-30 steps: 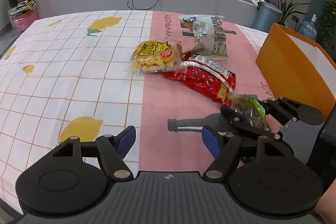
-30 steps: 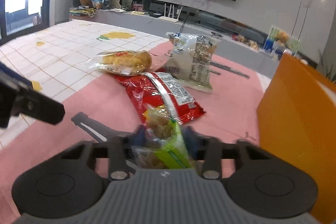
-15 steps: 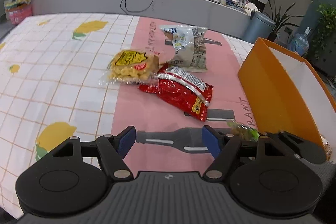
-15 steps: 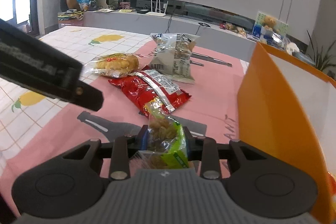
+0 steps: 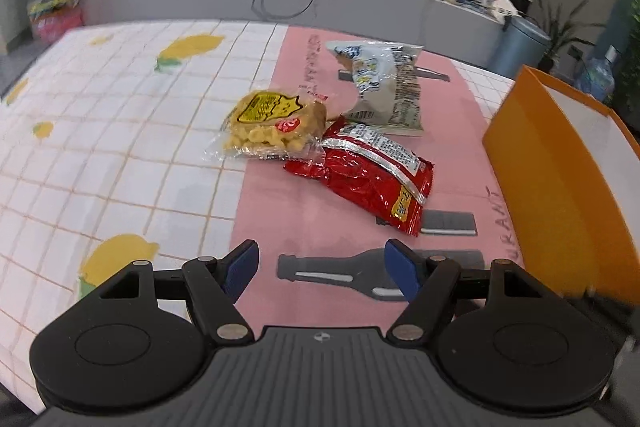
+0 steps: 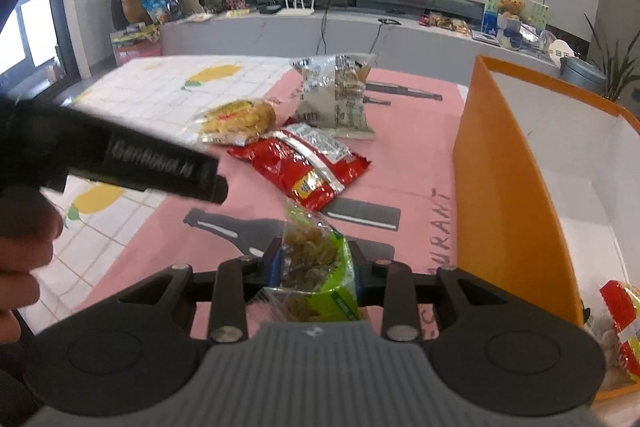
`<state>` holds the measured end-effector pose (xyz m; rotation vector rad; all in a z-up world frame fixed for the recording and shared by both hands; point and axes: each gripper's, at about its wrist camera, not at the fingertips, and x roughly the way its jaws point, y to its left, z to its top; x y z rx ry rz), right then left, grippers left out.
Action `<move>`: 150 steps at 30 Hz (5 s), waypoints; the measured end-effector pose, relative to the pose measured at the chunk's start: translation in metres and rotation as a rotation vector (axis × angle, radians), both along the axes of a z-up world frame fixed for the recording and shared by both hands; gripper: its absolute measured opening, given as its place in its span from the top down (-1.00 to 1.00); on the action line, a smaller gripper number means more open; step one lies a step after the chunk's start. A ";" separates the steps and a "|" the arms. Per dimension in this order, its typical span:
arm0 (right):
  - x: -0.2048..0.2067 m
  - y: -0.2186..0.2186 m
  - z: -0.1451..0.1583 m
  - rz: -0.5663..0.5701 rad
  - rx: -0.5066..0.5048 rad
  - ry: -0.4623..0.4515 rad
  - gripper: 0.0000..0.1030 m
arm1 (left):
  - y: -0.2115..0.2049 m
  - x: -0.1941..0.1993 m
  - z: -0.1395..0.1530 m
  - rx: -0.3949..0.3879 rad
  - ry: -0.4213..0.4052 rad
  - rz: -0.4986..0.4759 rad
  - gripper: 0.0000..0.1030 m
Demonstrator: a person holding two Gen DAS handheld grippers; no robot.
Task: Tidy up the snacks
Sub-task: 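Lift the raisin packet with the right gripper while the left gripper grasps the red chip bag, then carry the raisin packet and red chip bag over the orange box with both grippers, then release the raisin packet with the right gripper while the left gripper lowers the red bag into the box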
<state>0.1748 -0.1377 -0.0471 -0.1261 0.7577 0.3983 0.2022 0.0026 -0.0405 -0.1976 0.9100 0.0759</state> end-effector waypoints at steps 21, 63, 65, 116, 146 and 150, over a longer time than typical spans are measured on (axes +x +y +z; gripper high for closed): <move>0.010 -0.005 -0.014 -0.034 -0.048 0.089 0.39 | -0.035 0.138 -0.017 -0.087 0.283 0.313 -0.65; -0.018 -0.045 0.060 -0.008 0.312 -0.004 0.39 | 0.007 0.028 0.068 -0.187 -0.009 0.023 -0.62; -0.020 -0.067 0.077 -0.019 0.395 -0.058 0.40 | 0.002 0.027 0.080 -0.185 -0.026 0.003 -0.63; 0.034 -0.276 0.076 -0.573 0.513 -0.069 -0.18 | -0.225 0.053 0.060 0.006 0.062 -0.342 -0.63; 0.036 -0.270 0.079 -0.619 0.560 -0.050 -0.21 | -0.243 0.106 0.022 0.170 0.115 -0.319 -0.86; 0.035 -0.270 0.079 -0.629 0.567 -0.053 -0.21 | -0.234 0.092 0.037 0.146 0.079 -0.335 -0.86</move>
